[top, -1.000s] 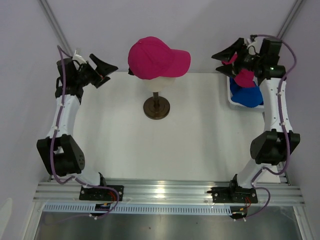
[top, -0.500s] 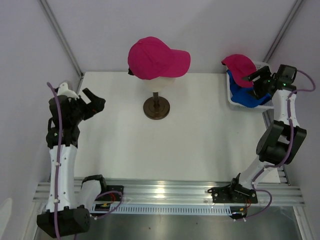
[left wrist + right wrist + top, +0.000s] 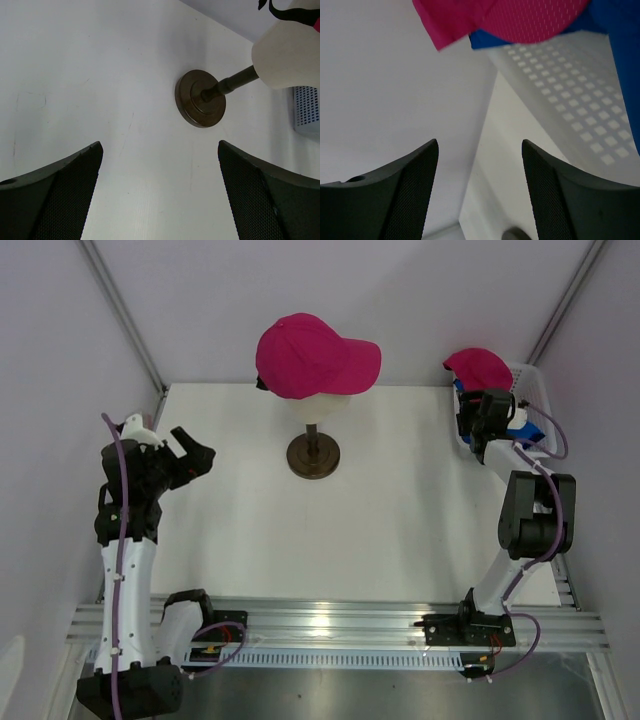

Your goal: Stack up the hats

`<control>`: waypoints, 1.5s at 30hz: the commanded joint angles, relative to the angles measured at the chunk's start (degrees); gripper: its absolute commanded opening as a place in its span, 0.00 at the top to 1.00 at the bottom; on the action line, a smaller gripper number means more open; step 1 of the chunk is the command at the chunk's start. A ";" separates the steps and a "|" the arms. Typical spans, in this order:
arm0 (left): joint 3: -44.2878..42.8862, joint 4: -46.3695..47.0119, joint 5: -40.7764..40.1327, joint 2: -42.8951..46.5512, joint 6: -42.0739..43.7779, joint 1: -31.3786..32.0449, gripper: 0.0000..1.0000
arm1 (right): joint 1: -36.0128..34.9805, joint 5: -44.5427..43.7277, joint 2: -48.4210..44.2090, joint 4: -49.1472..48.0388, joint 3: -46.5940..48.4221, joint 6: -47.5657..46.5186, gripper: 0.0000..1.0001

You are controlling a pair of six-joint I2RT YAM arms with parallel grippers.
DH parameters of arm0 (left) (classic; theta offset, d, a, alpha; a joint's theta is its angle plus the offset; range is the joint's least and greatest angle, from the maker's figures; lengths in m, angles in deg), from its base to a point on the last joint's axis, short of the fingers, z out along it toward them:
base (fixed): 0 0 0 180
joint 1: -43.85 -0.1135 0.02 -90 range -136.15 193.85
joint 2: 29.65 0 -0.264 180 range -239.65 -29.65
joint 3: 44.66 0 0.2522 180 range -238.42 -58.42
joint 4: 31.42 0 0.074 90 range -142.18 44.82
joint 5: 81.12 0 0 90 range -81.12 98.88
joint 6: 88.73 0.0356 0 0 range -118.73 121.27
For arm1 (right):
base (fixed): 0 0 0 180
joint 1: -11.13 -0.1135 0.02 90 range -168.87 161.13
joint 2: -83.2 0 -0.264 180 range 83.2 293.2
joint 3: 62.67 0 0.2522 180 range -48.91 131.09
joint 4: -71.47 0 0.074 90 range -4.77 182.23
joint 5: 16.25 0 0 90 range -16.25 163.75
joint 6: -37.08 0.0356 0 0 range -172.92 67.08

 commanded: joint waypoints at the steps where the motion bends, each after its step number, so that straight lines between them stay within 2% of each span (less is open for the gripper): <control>1: -3.23 -0.29 0.82 0.29 2.18 -0.31 0.01 | 0.78 -12.39 2.28 -8.65 2.15 4.40 0.30; 13: -1.82 2.35 0.21 -1.65 1.29 -0.31 0.00 | 4.03 -10.81 5.45 -2.59 6.82 5.53 0.30; 28: -2.52 2.96 -0.94 -4.20 2.17 -0.31 0.01 | 1.22 -15.90 11.07 -1.71 8.49 10.90 0.30; 34: -1.73 3.32 -2.61 -4.90 2.97 -0.31 0.01 | 2.45 -18.10 15.29 2.15 15.15 9.33 0.30; 37: -2.43 2.97 -3.05 -5.51 3.23 -0.31 0.00 | 2.89 -18.37 17.05 1.73 17.19 8.45 0.41; 38: -2.44 2.88 -3.13 -5.69 3.23 -0.31 0.01 | 2.89 -18.72 17.23 0.33 17.19 8.18 0.50; 40: -2.79 2.96 -3.22 -5.78 3.23 -0.31 0.00 | 2.89 -18.63 17.67 0.40 18.93 7.48 0.63; 41: -2.87 2.96 -3.14 -5.78 3.06 -0.31 0.01 | 2.98 -18.28 17.84 0.92 19.73 6.69 0.79; 43: -2.88 2.96 -2.61 -5.78 2.88 -0.31 0.00 | 3.07 -17.50 18.29 1.45 22.18 5.72 0.95; 44: -2.79 2.88 -2.43 -5.69 2.79 -0.31 0.01 | 3.33 -16.45 18.37 2.50 22.98 5.46 1.00; 45: -2.70 2.88 -2.35 -5.61 2.70 -0.31 0.00 | 3.50 -15.83 17.94 2.68 23.51 5.11 1.00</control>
